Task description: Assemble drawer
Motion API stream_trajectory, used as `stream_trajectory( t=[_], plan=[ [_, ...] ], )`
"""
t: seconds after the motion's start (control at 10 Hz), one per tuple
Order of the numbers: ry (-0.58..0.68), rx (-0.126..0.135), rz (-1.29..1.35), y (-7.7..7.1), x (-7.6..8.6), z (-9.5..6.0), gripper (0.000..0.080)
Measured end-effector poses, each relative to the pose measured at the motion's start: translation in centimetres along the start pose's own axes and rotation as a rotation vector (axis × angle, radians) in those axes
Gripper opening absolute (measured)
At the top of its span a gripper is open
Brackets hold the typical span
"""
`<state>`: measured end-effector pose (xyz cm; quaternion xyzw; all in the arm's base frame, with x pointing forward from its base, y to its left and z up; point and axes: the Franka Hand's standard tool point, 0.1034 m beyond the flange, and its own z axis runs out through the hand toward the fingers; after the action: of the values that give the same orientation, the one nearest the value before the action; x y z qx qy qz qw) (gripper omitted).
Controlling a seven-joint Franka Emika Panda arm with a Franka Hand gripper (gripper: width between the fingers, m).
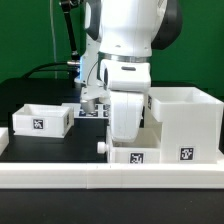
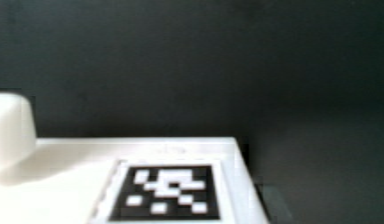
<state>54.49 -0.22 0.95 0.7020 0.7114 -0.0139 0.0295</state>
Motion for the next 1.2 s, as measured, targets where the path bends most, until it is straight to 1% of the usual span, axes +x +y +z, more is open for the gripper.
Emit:
stream_trajectory(
  t=[0.1,0.2,0.3,0.4,0.5,0.8,1.0,1.1,1.2],
  plan=[
    [0.000,-0.002,0.000,0.03,-0.01,0.04,0.0042],
    [0.002,-0.018,-0.005,0.19,-0.04,0.10,0.0042],
    [-0.003,-0.040,-0.009,0.18,0.07,0.19,0.0042],
    [-0.024,-0.042,-0.004,0.14,0.20,0.20,0.0042],
    [-0.028,-0.043,-0.002,0.22,-0.10,0.19,0.0042],
    [-0.028,-0.043,-0.001,0.21,-0.14,0.20,0.0042],
    [-0.041,-0.047,-0.060,0.22,0.28,0.24,0.0042],
    [-0.044,-0.046,-0.066,0.22,0.29,0.23,0.0042],
    [-0.051,-0.039,-0.057,0.20,0.50,0.24,0.0042]
  ],
)
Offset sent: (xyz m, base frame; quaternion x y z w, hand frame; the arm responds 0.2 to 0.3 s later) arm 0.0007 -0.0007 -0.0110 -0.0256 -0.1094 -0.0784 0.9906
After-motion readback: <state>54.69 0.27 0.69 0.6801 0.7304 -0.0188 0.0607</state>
